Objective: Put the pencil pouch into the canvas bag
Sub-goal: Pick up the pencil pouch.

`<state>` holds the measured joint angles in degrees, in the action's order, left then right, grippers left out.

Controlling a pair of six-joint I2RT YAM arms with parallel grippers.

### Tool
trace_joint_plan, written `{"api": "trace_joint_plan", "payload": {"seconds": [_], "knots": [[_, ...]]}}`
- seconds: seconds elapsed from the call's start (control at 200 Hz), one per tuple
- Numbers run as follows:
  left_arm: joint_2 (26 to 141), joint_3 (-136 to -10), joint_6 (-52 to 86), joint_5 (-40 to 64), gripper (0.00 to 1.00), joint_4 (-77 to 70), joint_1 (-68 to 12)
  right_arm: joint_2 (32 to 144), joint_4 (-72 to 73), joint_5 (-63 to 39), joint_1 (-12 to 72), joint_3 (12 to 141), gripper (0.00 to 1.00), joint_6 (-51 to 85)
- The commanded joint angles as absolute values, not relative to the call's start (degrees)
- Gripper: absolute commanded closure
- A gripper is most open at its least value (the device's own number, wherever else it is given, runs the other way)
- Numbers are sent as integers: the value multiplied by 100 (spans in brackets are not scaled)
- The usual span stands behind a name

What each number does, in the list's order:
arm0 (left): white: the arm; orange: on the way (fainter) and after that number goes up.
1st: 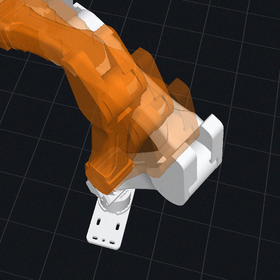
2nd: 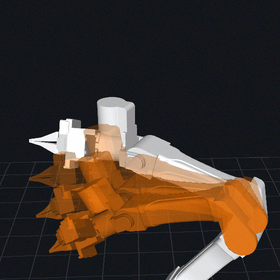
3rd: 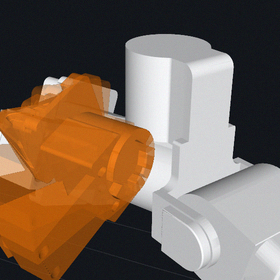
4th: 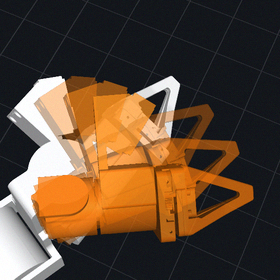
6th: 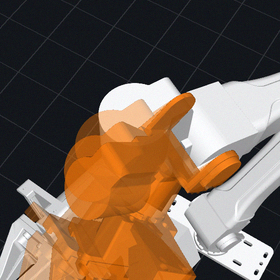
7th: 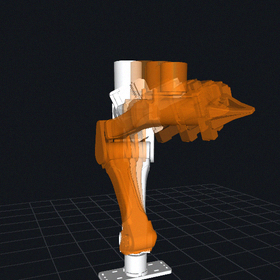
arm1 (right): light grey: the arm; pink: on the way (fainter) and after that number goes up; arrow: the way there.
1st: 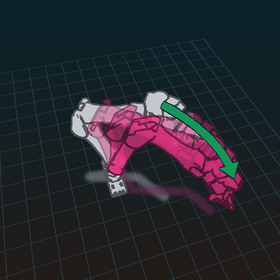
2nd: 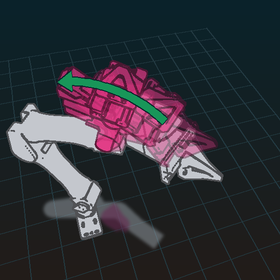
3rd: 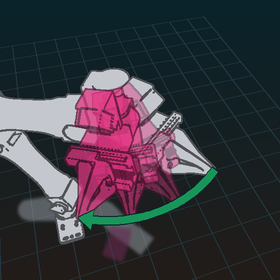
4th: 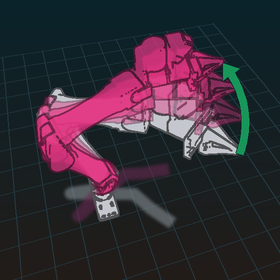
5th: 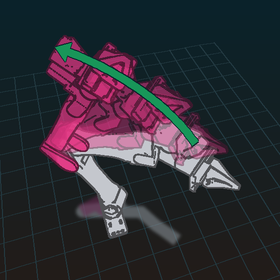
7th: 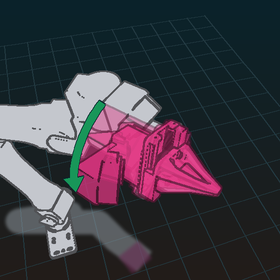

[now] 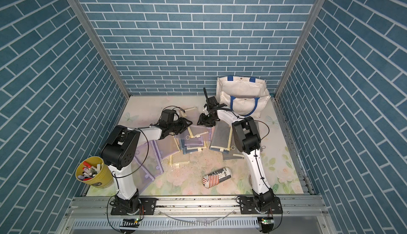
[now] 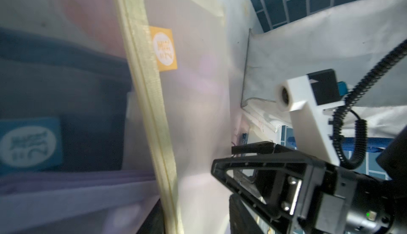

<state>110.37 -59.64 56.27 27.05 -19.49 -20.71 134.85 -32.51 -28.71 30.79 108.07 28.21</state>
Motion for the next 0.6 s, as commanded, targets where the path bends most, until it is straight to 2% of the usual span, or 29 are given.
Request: {"api": "trace_joint_plan", "payload": {"seconds": [0.0, 0.36, 0.595], "knots": [[11117, -5955, 5686, 2777, 65, -2355, -2076, 13283, -3278, -3020, 3180, 10644, 52, 2712], [10978, -5816, 5649, 2843, 100, -2637, -2099, 12215, -2854, -2958, 3234, 9847, 51, 2744], [10399, -5538, 5787, 3457, 100, -3200, -2039, 10826, -3086, -2607, 3217, 9084, 37, 3194]]}}
